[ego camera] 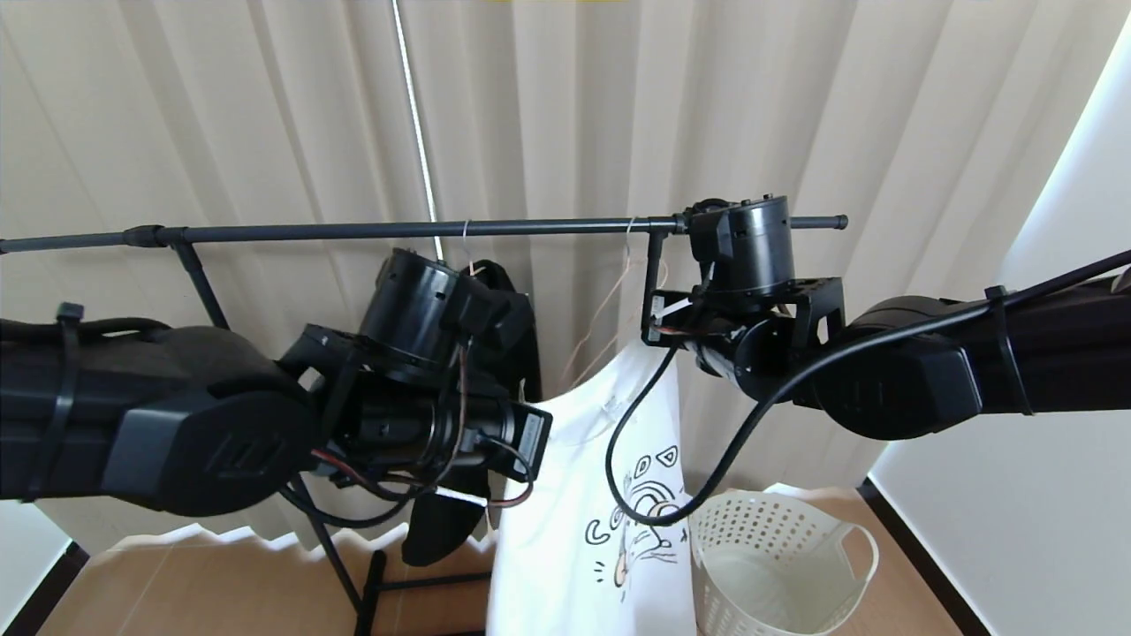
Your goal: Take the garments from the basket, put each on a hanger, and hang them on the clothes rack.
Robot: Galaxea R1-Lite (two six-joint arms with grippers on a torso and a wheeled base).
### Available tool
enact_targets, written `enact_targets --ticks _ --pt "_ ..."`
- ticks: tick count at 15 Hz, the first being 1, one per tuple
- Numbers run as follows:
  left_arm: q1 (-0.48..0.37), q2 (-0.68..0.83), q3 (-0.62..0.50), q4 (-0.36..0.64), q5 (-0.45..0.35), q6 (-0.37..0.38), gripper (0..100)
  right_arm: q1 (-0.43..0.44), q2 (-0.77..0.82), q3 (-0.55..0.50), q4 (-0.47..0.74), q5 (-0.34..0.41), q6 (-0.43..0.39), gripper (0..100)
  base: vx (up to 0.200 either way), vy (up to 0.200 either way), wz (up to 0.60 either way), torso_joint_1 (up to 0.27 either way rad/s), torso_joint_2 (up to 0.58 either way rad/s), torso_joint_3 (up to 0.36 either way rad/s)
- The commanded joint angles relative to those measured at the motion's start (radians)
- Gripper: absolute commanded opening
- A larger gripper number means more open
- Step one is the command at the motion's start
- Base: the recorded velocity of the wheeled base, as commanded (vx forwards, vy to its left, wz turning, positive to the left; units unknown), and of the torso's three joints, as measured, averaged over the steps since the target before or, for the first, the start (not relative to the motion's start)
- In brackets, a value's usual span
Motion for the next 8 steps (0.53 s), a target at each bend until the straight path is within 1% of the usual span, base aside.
enact_targets --ticks 1,3,4,5,6,8 --pt "-0.086 0.067 -0.010 -0.007 0.003 -0.103 0 0.017 0.018 -0.027 -0.003 0.001 0.029 0 0.000 0.000 0.00 0.000 0.00 0.000" --pt "-0.145 0.114 -0.065 -0.009 0.003 -0.273 0 0.026 0.015 -0.026 -0.006 0.001 0.038 0 0.000 0.000 0.00 0.000 0.00 0.000" --pt "-0.164 0.136 -0.071 -0.010 0.003 -0.302 0 0.035 0.016 -0.026 -0.006 0.001 0.038 0 0.000 0.000 0.00 0.000 0.00 0.000" --pt "-0.167 0.142 -0.071 -0.012 0.005 -0.302 0 0.037 0.016 -0.024 -0.006 0.001 0.038 0 0.000 0.000 0.00 0.000 0.00 0.000" --pt "-0.179 0.149 -0.071 -0.042 0.003 -0.307 0 0.037 0.015 -0.021 -0.004 0.001 0.041 0 0.000 0.000 0.00 0.000 0.00 0.000" --pt "-0.194 0.156 -0.074 -0.062 0.014 -0.310 0 0.037 0.013 -0.020 -0.004 -0.001 0.046 0 0.000 0.000 0.00 0.000 0.00 0.000"
